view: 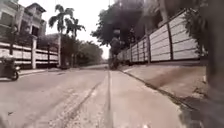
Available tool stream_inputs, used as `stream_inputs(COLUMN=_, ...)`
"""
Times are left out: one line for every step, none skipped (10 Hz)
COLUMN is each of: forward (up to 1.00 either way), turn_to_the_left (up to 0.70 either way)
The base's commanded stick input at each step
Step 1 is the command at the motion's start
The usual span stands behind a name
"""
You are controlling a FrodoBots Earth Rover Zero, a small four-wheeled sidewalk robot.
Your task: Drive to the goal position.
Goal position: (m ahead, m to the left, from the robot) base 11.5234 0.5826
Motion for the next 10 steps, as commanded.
stream_inputs(forward=1.0, turn_to_the_left=0.0)
stream_inputs(forward=1.0, turn_to_the_left=0.0)
stream_inputs(forward=1.0, turn_to_the_left=0.0)
stream_inputs(forward=1.0, turn_to_the_left=0.11)
stream_inputs(forward=1.0, turn_to_the_left=0.02)
stream_inputs(forward=1.0, turn_to_the_left=0.0)
stream_inputs(forward=1.0, turn_to_the_left=0.0)
stream_inputs(forward=1.0, turn_to_the_left=0.24)
stream_inputs(forward=1.0, turn_to_the_left=0.05)
stream_inputs(forward=1.0, turn_to_the_left=0.01)
